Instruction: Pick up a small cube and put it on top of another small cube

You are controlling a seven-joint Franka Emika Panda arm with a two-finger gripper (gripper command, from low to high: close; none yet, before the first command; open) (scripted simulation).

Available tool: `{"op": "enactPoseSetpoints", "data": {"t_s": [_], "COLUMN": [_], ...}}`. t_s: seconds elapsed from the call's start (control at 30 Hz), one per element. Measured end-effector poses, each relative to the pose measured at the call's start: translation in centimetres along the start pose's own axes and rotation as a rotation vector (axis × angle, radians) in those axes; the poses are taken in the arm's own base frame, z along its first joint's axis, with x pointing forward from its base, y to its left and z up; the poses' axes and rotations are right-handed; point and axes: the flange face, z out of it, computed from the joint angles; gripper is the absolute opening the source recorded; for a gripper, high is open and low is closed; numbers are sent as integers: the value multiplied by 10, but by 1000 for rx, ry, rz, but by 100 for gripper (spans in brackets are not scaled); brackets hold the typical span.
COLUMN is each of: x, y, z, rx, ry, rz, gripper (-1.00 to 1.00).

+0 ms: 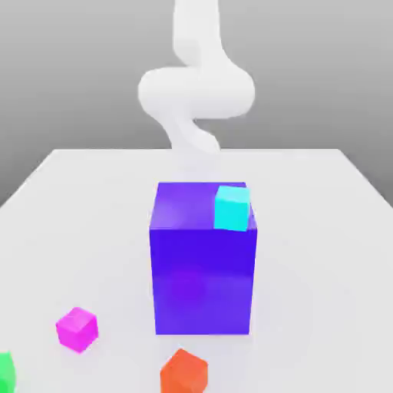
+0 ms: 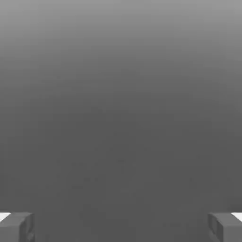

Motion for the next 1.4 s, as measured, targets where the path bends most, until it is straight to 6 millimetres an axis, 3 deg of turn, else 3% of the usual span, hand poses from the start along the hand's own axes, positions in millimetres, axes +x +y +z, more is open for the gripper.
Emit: {"op": "enactPoseSetpoints", "data": {"t_s": [0.17, 0.33, 0.47, 0.63, 0.83, 1.03, 1.2, 1.4], "x": [18, 33, 41, 47, 42, 22, -9, -65], "y": [57, 117, 166, 224, 283, 327, 348, 354], "z": [-18, -19, -7, 24, 83, 161, 234, 322], "rx": [-44, -80, -98, -102, -67, 17, 128, 314], "ry": [2, -29, -76, -159, -288, -436, -563, -709], "rz": [-235, -452, -624, -842, -1113, -1402, -1657, -1979], "gripper": [0, 0, 0, 0, 0, 0, 0, 0]}}
